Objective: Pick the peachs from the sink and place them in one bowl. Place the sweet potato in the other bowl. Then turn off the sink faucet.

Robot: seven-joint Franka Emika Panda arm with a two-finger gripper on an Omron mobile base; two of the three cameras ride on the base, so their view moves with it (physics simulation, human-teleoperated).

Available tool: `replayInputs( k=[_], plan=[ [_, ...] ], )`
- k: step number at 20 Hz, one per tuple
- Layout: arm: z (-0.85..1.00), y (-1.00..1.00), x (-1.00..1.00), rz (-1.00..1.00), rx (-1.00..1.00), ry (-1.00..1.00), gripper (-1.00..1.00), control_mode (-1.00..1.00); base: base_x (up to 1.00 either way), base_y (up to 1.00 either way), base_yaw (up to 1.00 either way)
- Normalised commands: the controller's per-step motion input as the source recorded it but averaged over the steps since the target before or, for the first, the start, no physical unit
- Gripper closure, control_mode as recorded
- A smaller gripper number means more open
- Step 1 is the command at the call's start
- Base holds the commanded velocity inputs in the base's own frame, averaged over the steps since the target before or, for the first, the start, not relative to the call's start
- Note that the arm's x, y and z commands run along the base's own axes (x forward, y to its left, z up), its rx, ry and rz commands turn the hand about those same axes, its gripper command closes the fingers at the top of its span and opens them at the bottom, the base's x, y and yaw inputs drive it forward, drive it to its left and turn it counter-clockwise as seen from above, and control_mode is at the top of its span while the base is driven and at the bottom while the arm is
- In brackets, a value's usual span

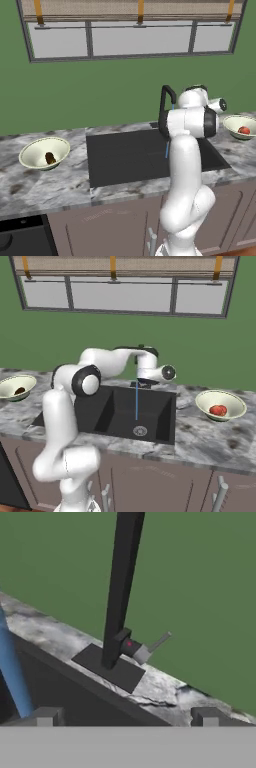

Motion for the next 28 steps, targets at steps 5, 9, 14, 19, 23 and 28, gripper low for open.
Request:
replayInputs(
  k=[5,9,14,19,23,28],
  plan=[
    [0.00,-0.83,0.34,0.33,0.25,0.00,-1.00,-1.00,0.00,0.00,0.00],
    [0.00,-0.26,0.29,0.26,0.20,0.00,-1.00,-1.00,0.00,0.00,0.00],
    [0.01,-0.01,0.21,0.26,0.13,-0.05,-1.00,-1.00,0.00,0.00,0.00],
    [0.00,0.02,0.09,0.25,0.05,-0.09,-1.00,-1.00,0.00,0.00,0.00],
    [-0.15,0.41,0.07,0.22,0.00,-0.02,-1.00,-1.00,0.00,0.00,0.00],
    [-0.05,0.49,0.36,0.16,0.00,0.00,-1.00,-1.00,0.00,0.00,0.00]
  ],
)
